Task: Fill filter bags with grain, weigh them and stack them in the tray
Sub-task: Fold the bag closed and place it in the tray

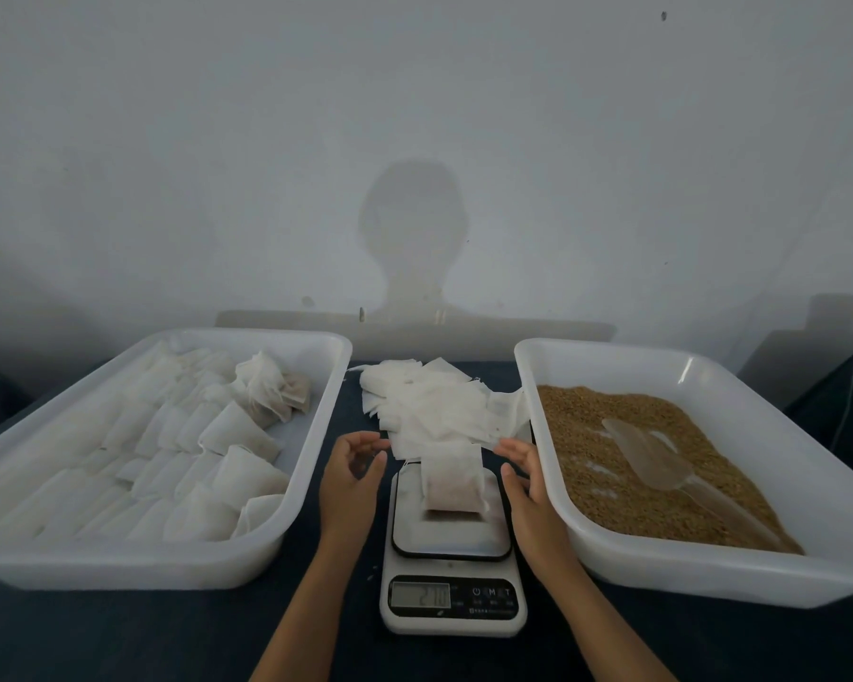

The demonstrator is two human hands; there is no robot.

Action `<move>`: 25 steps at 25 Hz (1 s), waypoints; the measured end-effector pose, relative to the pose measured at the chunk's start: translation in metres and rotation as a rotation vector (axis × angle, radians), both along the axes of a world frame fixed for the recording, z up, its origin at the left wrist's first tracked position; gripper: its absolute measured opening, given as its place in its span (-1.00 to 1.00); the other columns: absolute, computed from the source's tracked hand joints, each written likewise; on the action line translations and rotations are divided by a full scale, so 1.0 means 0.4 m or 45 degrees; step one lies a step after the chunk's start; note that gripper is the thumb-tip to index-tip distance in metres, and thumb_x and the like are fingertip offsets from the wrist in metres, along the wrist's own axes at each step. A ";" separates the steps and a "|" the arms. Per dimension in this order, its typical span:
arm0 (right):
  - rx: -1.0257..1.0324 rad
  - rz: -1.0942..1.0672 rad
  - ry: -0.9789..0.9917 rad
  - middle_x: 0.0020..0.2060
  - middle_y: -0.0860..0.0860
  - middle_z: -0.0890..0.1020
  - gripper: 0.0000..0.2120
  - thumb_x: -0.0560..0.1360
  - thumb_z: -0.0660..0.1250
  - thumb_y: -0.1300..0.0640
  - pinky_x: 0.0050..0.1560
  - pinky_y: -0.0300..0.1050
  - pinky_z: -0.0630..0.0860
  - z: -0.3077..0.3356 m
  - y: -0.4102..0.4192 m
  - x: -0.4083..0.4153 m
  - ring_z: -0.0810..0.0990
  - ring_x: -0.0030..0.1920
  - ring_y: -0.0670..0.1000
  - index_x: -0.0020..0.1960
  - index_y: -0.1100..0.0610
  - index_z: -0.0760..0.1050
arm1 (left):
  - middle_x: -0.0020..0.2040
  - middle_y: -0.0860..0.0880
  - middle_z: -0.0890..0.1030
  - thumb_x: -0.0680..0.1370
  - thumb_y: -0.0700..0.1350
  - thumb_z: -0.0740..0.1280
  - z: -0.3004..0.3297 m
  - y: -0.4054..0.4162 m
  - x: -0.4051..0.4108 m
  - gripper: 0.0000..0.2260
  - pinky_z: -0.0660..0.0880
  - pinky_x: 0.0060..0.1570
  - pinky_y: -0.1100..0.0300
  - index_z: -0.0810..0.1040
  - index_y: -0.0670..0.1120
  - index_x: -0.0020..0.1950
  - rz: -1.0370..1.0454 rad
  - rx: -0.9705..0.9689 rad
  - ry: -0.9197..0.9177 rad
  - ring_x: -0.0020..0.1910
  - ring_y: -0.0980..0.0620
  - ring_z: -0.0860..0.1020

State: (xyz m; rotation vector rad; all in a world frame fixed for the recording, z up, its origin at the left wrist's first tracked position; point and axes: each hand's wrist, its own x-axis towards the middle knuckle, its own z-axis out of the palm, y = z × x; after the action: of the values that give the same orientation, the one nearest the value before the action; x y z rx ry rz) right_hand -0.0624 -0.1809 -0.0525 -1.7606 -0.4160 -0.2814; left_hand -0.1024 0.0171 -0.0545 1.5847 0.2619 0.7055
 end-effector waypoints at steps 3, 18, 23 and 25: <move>0.019 0.007 0.001 0.11 0.02 0.58 -0.76 0.58 0.18 0.36 0.24 -0.31 0.39 -0.002 0.000 0.001 0.52 0.17 -0.11 0.20 0.18 0.45 | -0.05 0.03 0.64 0.51 -0.34 0.32 -0.004 0.000 0.001 -0.77 0.49 0.03 0.22 0.51 -0.01 -0.01 -0.021 0.005 -0.007 -0.01 0.15 0.59; -0.463 0.068 0.115 -0.08 -0.11 0.56 -0.75 0.44 0.42 0.24 0.07 -0.23 0.52 0.120 0.131 0.054 0.53 -0.05 -0.16 0.09 0.05 0.54 | -0.06 0.06 0.64 0.54 -0.26 0.33 -0.021 -0.018 0.012 -0.85 0.50 -0.05 0.30 0.52 -0.01 0.02 -0.126 -0.019 0.042 -0.03 0.15 0.60; -0.561 0.118 -0.296 -0.25 -0.17 0.61 -0.92 0.45 0.41 0.23 -0.16 -0.56 0.35 0.286 0.227 0.030 0.50 -0.24 -0.35 -0.17 0.08 0.64 | -0.06 0.04 0.62 0.65 -0.15 0.13 0.003 -0.028 0.007 -0.83 0.50 0.01 0.28 0.52 -0.07 0.06 -0.090 -0.090 -0.099 -0.02 0.13 0.58; -0.503 0.152 -0.422 -0.29 -0.25 0.55 -0.90 0.45 0.41 0.20 -0.16 -0.47 0.36 0.344 0.283 0.031 0.49 -0.21 -0.30 -0.20 0.04 0.64 | -0.07 0.06 0.64 0.66 -0.16 0.10 0.010 -0.029 0.004 -0.80 0.48 0.04 0.33 0.51 -0.08 0.05 -0.065 -0.092 -0.106 0.00 0.16 0.58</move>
State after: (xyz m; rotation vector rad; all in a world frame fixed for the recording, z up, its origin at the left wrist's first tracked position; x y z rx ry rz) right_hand -0.0501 -0.0676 0.0851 -2.0687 -0.8593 -0.4304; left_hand -0.1009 0.0057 -0.0503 1.4847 0.1835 0.7128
